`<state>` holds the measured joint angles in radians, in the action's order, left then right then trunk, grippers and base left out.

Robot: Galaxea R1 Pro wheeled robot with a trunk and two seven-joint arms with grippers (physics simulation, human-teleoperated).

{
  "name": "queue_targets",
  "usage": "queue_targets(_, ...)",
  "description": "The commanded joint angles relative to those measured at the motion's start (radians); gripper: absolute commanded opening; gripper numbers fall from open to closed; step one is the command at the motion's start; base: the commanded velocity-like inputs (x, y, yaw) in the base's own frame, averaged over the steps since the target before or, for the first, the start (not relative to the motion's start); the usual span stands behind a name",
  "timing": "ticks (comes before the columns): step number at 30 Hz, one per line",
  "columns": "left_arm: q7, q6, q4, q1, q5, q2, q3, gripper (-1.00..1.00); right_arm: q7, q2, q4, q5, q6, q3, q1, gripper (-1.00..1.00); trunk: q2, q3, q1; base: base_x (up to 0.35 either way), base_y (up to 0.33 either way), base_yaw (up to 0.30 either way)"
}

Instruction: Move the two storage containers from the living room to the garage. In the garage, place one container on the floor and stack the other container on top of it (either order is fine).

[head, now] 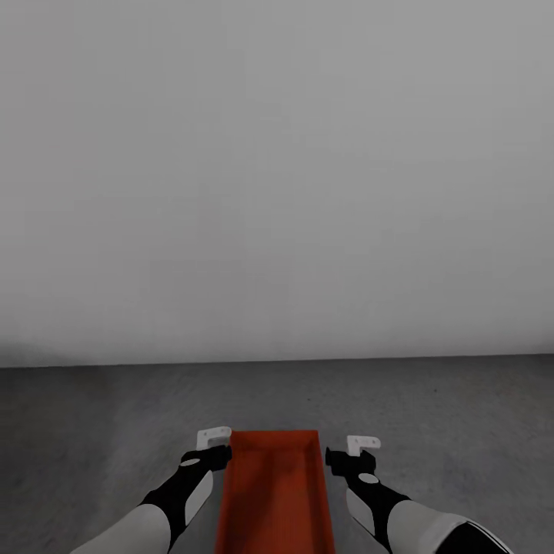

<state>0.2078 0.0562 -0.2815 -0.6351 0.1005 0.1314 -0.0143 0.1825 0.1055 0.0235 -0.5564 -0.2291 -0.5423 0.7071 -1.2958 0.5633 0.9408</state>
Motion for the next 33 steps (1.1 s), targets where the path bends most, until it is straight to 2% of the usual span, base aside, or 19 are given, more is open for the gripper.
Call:
queue_targets(1, 0.002, 0.005, -0.002, 0.000, 0.010, 0.000, -0.001, 1.00, 0.003, 0.000, 0.000, -0.008, -0.002, -0.008, 0.000, 1.00, 0.007, -0.002, -0.004, 0.000, 0.000, 0.000)
queue_targets(33, 0.002, 0.004, -0.002, 0.000, 0.009, 0.000, -0.001, 1.00, 0.003, 0.000, 0.000, -0.008, -0.002, -0.008, 0.000, 1.00, 0.231, -0.103, -0.127, 0.000, 0.000, 0.000)
